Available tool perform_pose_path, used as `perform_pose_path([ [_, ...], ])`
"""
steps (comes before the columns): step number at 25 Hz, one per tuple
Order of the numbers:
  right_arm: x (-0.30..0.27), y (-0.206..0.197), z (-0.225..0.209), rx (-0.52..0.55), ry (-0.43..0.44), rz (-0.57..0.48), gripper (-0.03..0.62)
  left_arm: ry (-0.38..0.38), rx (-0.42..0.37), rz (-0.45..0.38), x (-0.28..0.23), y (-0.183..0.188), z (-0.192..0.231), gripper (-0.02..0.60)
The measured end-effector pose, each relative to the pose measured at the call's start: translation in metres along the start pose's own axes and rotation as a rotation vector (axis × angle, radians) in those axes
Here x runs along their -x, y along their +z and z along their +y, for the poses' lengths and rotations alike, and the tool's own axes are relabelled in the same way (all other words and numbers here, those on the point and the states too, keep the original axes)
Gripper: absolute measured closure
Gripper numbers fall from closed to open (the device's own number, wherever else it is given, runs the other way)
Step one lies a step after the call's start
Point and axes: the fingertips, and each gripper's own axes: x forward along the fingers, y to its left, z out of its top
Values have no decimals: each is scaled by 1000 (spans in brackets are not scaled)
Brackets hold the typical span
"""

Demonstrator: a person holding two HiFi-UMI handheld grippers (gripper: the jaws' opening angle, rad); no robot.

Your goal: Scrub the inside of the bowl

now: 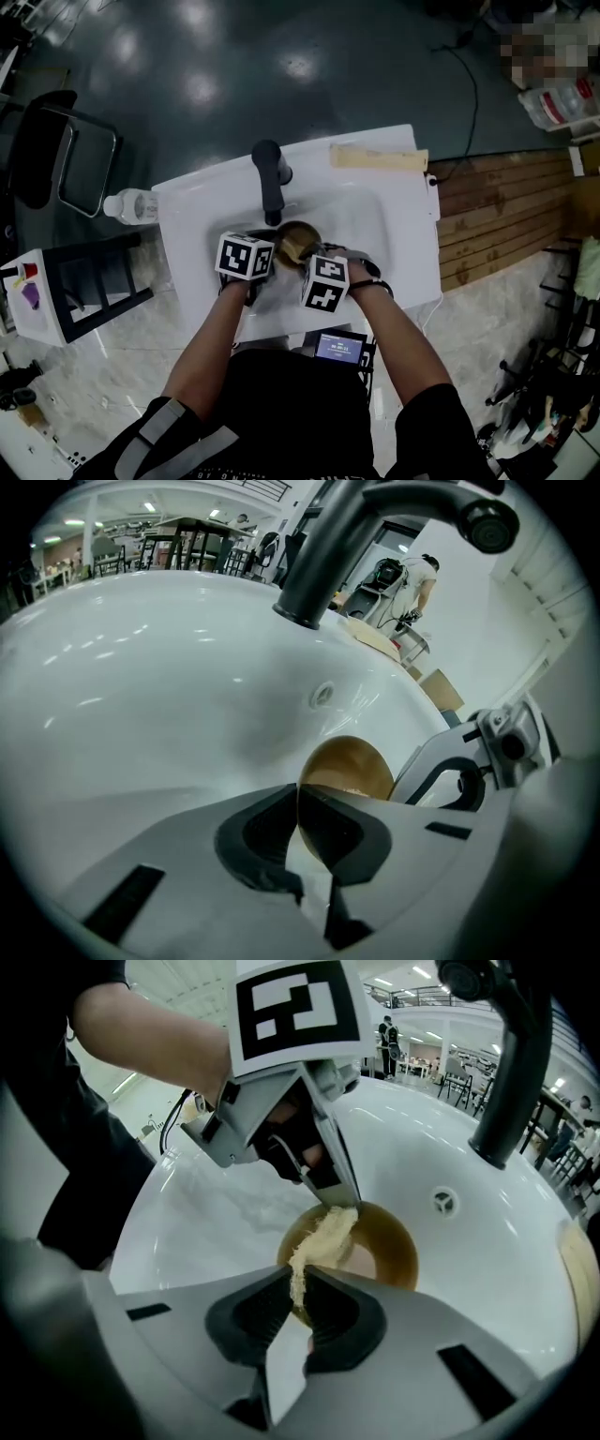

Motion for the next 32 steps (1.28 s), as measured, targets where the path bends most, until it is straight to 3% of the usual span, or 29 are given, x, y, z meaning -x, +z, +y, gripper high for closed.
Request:
perform_pose_path([
  [7,-13,14,10,31,55,4,554,-25,44,-11,0,1,-1,565],
  [12,-16,26,8,-5,64,-58,554,-40,84,-17,0,0,1,565],
  [18,-12,35,-7,-132,23,-166,554,-57,126,-30,1,1,3,565],
  [24,-2,40,-23,-295,-17,-281,554,-57,119,-25,2,-1,3,565],
  [32,17,39,-48,-349,-132,-344,554,-43,97,-34,4,2,5,563],
])
